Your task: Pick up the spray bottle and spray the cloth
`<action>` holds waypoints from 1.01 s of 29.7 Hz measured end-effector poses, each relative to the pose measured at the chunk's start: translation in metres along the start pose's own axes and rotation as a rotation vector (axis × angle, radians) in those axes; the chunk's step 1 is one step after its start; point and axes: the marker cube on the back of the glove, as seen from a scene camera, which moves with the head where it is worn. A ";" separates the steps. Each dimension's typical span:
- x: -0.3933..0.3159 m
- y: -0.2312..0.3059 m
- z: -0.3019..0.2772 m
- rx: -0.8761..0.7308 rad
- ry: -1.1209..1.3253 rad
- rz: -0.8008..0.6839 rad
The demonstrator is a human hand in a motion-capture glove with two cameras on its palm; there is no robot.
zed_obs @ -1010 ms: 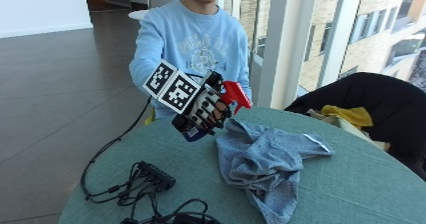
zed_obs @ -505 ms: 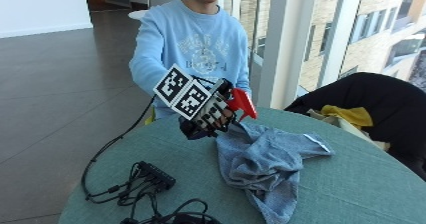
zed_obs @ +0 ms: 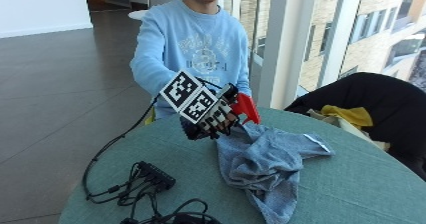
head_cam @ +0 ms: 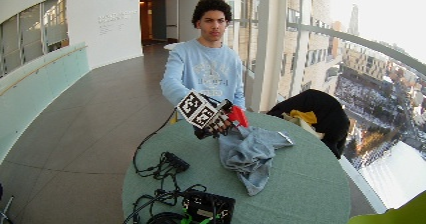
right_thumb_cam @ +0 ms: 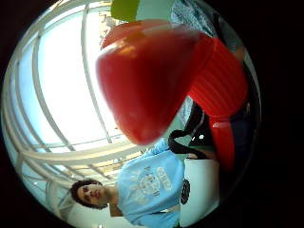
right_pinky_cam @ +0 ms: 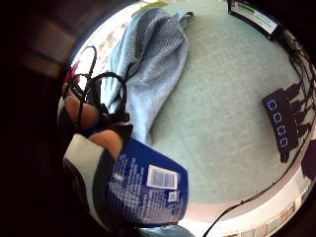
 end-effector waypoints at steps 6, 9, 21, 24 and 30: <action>-0.002 0.000 -0.001 -0.007 0.001 0.005; -0.002 0.001 0.000 -0.011 0.005 0.006; -0.004 0.003 0.004 -0.006 0.018 -0.001; -0.005 0.004 0.002 -0.008 0.020 0.001; -0.006 0.004 0.001 -0.009 0.030 -0.004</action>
